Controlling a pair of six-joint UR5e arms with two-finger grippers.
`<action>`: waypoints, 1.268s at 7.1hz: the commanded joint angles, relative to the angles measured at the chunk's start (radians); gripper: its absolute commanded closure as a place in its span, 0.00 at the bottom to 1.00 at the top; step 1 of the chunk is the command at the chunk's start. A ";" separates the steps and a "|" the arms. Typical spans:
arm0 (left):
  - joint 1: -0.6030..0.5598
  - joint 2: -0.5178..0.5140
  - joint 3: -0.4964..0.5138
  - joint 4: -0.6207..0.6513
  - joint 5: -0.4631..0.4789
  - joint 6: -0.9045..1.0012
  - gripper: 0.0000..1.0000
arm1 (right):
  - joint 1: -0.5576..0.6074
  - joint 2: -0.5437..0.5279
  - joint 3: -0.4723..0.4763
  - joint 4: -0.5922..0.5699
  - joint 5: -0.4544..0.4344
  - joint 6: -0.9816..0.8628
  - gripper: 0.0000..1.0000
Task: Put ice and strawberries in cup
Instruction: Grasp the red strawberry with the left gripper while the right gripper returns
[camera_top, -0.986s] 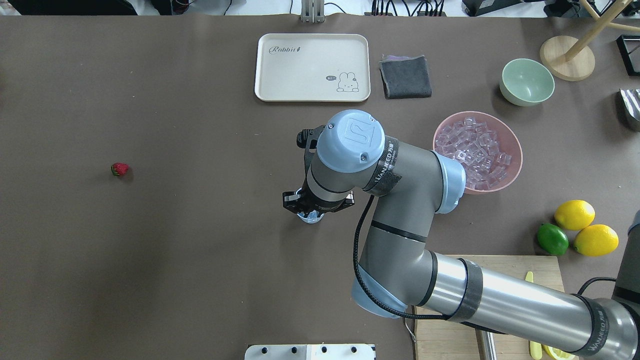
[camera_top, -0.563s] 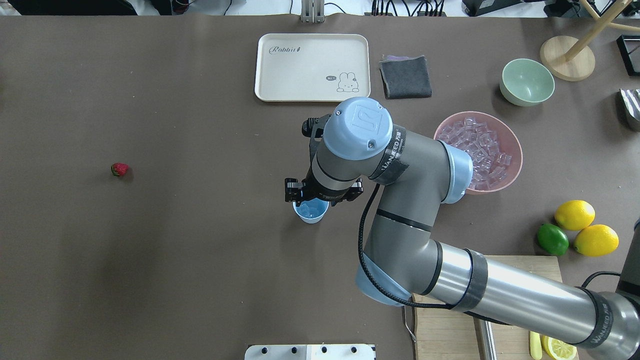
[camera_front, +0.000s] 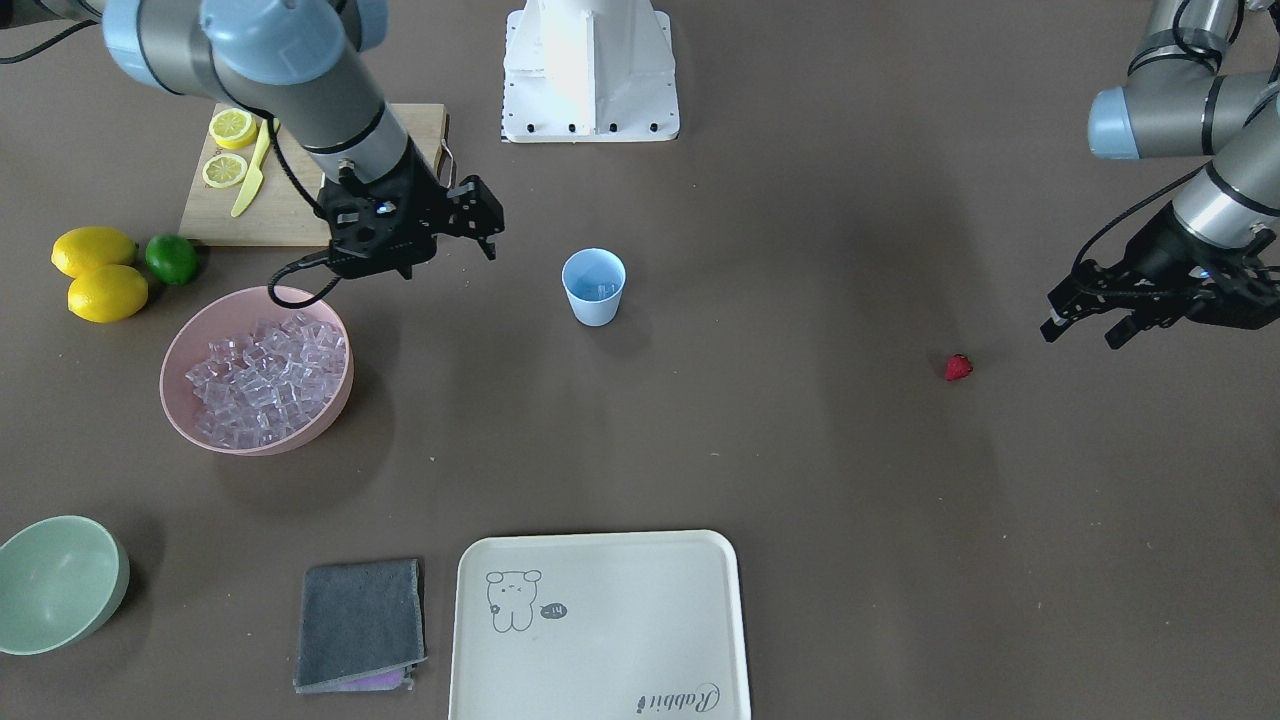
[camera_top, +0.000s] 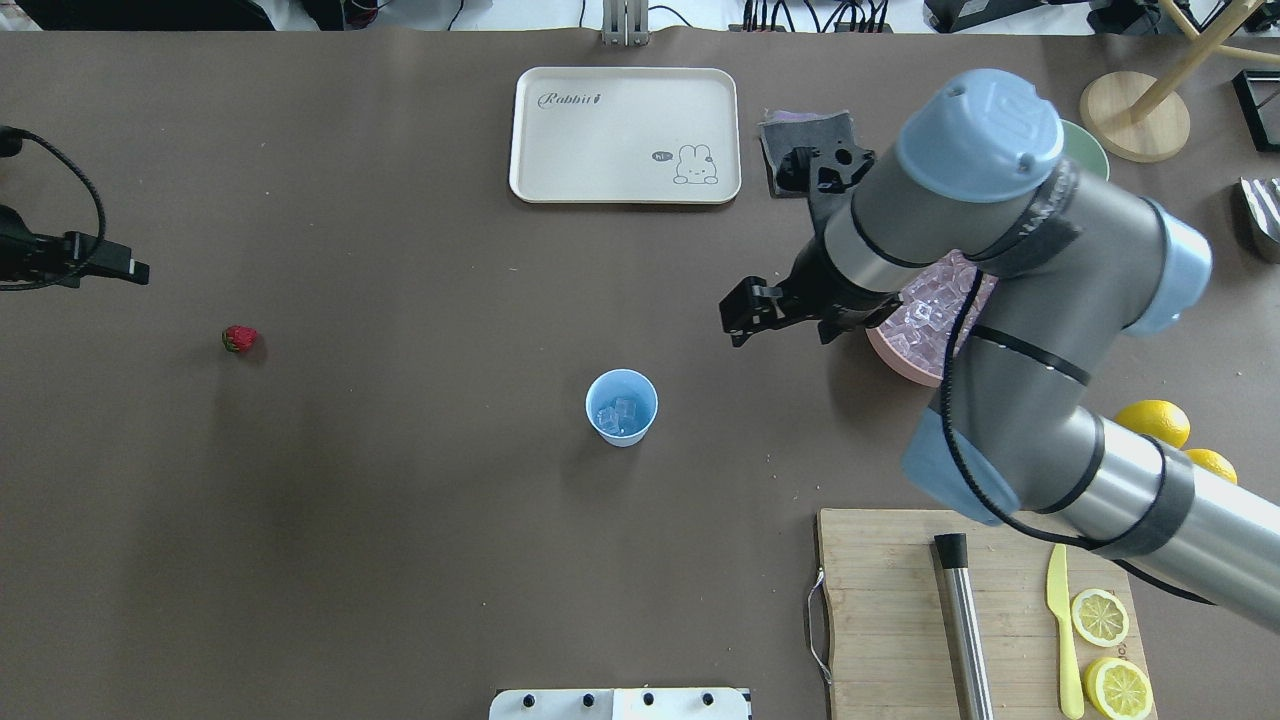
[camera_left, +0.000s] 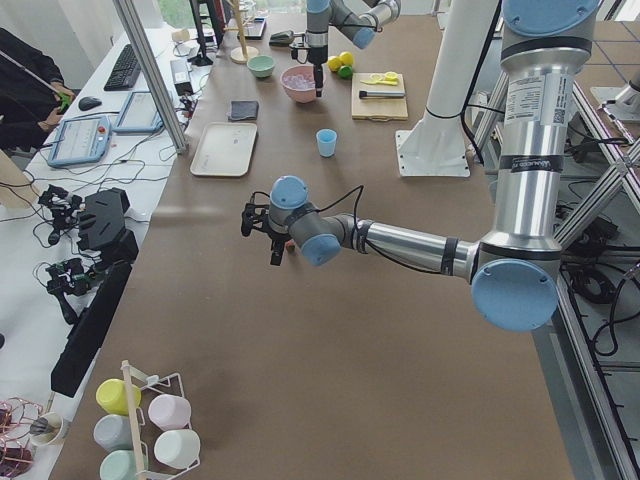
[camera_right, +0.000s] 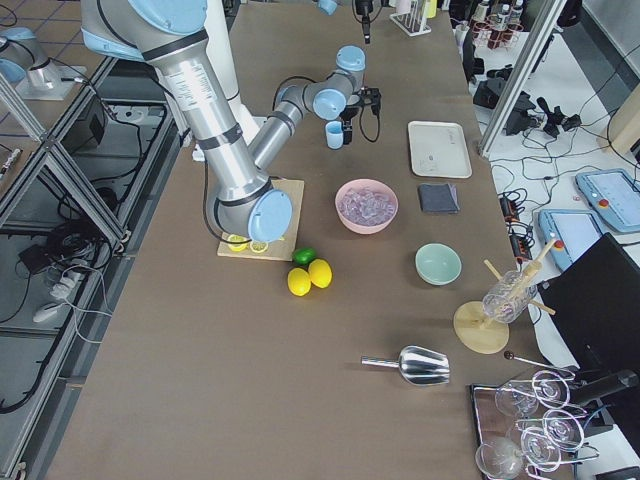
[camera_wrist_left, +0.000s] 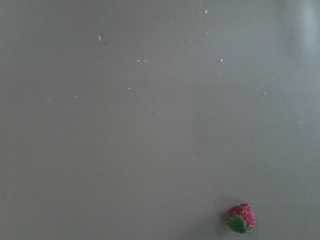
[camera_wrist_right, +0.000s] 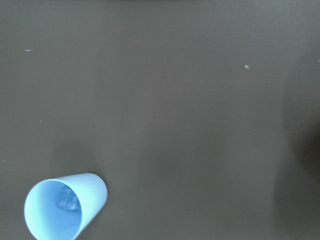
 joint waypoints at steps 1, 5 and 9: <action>0.107 -0.034 0.021 -0.020 0.091 -0.004 0.14 | 0.074 -0.156 0.093 0.001 0.031 -0.104 0.01; 0.200 -0.118 0.159 -0.097 0.173 -0.008 0.22 | 0.153 -0.262 0.125 0.001 0.058 -0.230 0.01; 0.201 -0.094 0.143 -0.097 0.150 0.002 0.26 | 0.150 -0.261 0.119 0.001 0.060 -0.230 0.01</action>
